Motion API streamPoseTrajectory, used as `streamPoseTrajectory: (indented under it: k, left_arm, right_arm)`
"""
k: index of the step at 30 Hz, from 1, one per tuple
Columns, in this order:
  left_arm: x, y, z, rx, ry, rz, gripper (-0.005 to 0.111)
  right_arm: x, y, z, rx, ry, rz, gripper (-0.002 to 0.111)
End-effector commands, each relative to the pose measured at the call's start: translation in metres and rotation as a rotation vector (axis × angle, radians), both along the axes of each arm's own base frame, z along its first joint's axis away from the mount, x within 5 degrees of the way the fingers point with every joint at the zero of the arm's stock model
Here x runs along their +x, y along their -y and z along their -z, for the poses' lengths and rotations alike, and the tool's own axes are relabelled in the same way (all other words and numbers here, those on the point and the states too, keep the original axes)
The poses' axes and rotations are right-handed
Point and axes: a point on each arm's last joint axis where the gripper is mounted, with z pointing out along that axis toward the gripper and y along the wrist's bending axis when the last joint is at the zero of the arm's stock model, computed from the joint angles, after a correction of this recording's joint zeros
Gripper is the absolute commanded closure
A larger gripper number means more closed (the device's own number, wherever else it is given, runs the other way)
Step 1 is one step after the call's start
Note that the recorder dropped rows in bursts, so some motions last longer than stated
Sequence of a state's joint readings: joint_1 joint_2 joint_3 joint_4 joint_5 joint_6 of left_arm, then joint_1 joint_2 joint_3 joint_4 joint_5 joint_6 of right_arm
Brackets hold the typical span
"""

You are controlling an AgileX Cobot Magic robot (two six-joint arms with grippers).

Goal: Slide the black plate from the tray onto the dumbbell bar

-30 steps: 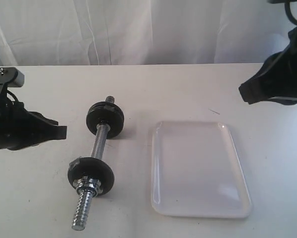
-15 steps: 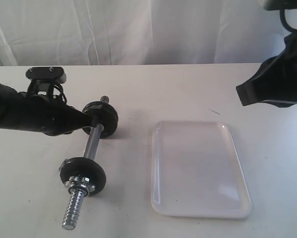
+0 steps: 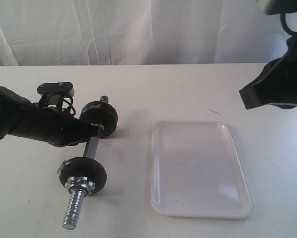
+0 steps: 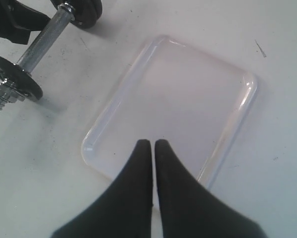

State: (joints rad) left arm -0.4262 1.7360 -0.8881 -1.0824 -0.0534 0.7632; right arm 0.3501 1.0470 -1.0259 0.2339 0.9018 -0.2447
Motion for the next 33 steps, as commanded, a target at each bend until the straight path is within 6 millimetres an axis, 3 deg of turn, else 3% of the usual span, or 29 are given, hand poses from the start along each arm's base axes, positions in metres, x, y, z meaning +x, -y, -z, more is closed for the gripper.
streamPoseTrajectory:
  k: [1, 33]
  left_arm:
    - [-0.0016, 0.0025, -0.0010, -0.030, -0.023, 0.004, 0.107]
    - [-0.0026, 0.0035, -0.0008, -0.048, -0.042, -0.001, 0.107]
  right_arm:
    - [-0.0003, 0.0017, -0.0006, 0.003, 0.010, 0.012, 0.105]
    - [-0.0004, 0.0019, -0.0005, 0.001, 0.009, 0.012, 0.105]
